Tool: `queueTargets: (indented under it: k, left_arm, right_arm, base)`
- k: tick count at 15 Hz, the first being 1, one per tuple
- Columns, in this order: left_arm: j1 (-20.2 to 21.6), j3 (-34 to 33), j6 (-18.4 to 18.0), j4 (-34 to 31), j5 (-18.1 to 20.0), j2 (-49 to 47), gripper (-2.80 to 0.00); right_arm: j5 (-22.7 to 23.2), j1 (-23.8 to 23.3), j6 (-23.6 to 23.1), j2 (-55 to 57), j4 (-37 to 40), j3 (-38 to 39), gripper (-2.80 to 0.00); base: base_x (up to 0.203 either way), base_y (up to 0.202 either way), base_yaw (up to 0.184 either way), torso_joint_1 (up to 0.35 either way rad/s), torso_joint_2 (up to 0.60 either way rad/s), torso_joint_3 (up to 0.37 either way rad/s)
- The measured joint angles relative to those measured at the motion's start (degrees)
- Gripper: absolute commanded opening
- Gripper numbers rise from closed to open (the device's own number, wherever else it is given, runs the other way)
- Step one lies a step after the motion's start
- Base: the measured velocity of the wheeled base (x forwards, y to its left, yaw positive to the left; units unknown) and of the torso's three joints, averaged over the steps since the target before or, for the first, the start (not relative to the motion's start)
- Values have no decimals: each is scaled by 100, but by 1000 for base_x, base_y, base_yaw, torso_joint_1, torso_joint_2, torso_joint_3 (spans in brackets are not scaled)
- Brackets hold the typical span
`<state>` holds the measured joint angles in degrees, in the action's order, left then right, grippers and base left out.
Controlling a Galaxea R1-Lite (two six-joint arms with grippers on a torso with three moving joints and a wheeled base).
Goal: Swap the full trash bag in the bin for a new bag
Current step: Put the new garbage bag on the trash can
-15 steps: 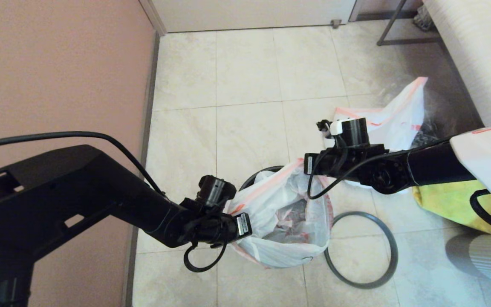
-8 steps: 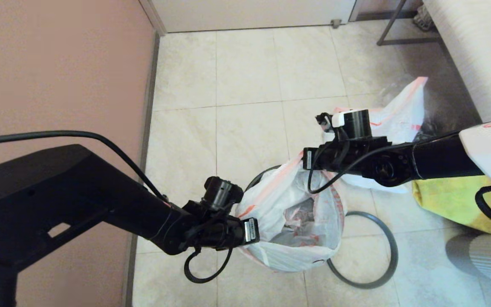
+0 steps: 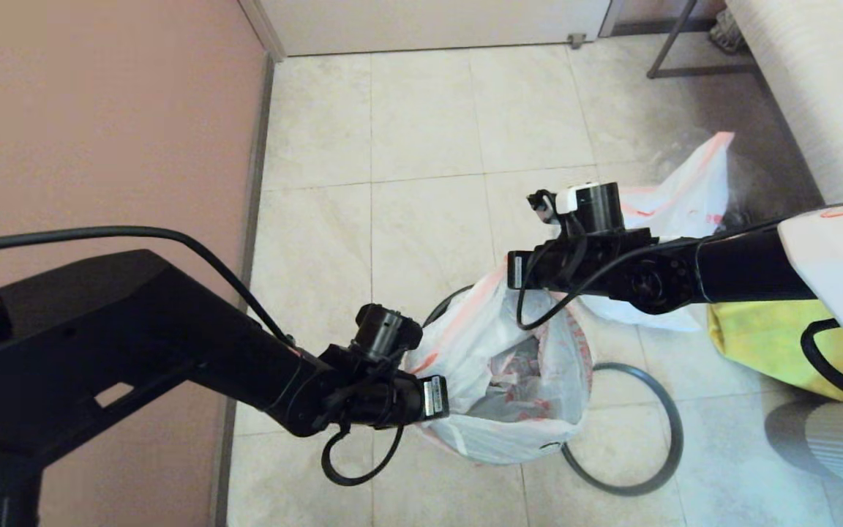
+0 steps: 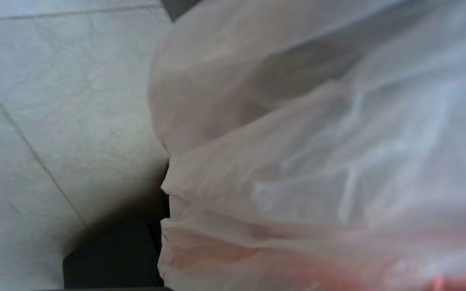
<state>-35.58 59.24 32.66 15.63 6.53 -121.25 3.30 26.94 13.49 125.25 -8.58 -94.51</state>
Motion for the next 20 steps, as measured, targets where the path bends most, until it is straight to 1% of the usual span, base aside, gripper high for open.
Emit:
queueTargets:
  k: [4,7,11,13,16,18,20]
  left_arm:
    - [97,63,6,13,2,-119,-280]
    - [107,70,6,10,0,-157,-280]
    - [-8,-4,20,-1,-6,-71,-280]
    - [-117,-66,16,2,-12,29,-280]
    - [-153,-80,13,0,-21,76,-280]
    - [-171,-114,-6,36,-79,101,-280]
    - [-182,-196,-34,63,-169,128,-280]
  right_arm:
    - [-17,186,-34,-166,-27,294,-280]
    - [-20,275,-130,-137,-32,303,-280]
    - [-41,367,-204,45,-56,-67,-280]
    - [-44,488,-193,87,-65,-167,-280]
    - [-44,680,-201,154,-60,-250,-280]
    - [-83,685,-201,264,-34,-449,-280]
    - [-189,545,-178,379,-17,-583,-280]
  base:
    - [0,0,0,0,0,0]
    - [0,0,0,0,0,0]
    - [0,0,0,0,0,0]
    - [0,0,0,0,0,0]
    - [0,0,0,0,0,0]
    - [0,0,0,0,0,0]
    - [0,0,0,0,0,0]
